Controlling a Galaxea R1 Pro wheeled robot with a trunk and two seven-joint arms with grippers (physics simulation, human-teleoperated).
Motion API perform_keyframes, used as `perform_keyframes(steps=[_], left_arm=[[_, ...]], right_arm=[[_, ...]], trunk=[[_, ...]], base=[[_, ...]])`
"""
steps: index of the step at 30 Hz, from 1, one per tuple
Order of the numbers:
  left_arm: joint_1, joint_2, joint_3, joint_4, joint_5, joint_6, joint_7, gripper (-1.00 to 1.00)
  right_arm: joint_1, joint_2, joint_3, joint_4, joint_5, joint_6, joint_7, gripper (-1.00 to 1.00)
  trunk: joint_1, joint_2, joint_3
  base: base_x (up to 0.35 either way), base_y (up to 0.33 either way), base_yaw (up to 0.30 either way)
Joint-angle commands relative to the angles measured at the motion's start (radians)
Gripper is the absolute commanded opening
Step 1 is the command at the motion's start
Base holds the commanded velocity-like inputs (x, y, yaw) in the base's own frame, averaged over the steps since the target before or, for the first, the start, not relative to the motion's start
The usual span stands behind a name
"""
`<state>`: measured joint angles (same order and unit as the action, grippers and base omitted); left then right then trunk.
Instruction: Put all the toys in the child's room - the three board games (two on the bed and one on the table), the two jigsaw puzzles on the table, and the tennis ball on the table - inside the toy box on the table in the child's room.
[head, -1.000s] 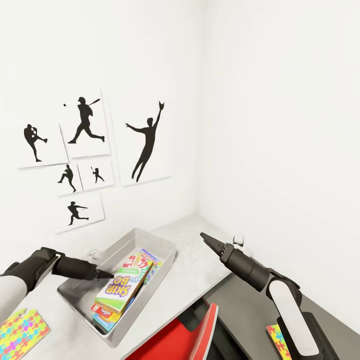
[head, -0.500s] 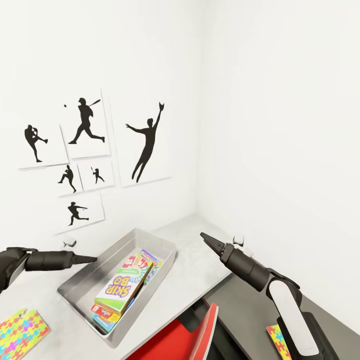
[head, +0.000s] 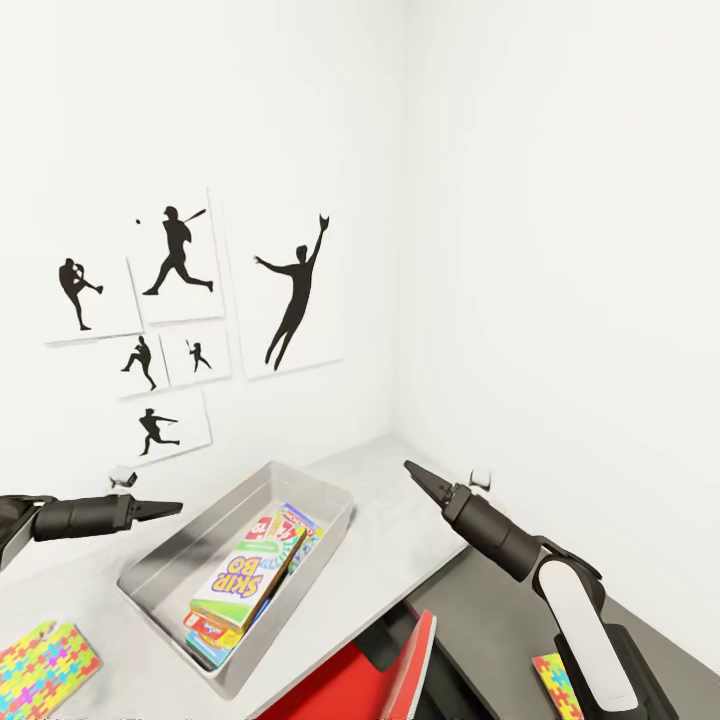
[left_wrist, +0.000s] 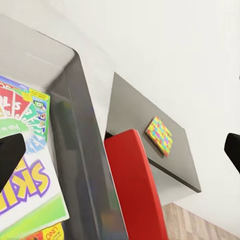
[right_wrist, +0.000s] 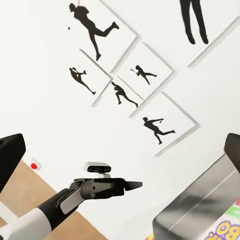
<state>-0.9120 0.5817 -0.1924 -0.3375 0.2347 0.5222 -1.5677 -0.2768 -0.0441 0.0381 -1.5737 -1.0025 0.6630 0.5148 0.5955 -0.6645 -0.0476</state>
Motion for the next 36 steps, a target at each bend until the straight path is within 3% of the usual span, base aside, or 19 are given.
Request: perform_keyframes(steps=[1,14,30,36], left_arm=[[-0.001,0.001,-0.007,0.000,0.006,0.011,-0.003,1.00],[-0.001,0.003,-0.006,0.000,0.003,0.040,-0.003,1.00],[-0.001,0.012,-0.005,-0.001,-0.001,0.105,-0.003,1.00],[-0.001,0.012,-0.005,-0.002,-0.001,0.108,-0.003,1.00]], right_arm=[[-0.001,-0.001,0.000,0.000,-0.005,0.004,-0.001,1.00],[-0.001,0.000,0.001,0.004,-0.004,0.000,-0.002,1.00],[-0.001,0.000,0.000,0.003,-0.004,0.000,-0.005,1.00],[-0.001,0.001,0.001,0.002,-0.005,0.000,-0.011,1.00]], trunk=[[0.000,-0.002,0.000],[0.000,-0.002,0.020],[-0.061,0.110,0.096],[-0.084,0.152,0.117]], base=[[-0.119,0.000,0.000],[-0.072,0.000,0.000],[-0.003,0.000,0.000],[-0.216,0.000,0.000]])
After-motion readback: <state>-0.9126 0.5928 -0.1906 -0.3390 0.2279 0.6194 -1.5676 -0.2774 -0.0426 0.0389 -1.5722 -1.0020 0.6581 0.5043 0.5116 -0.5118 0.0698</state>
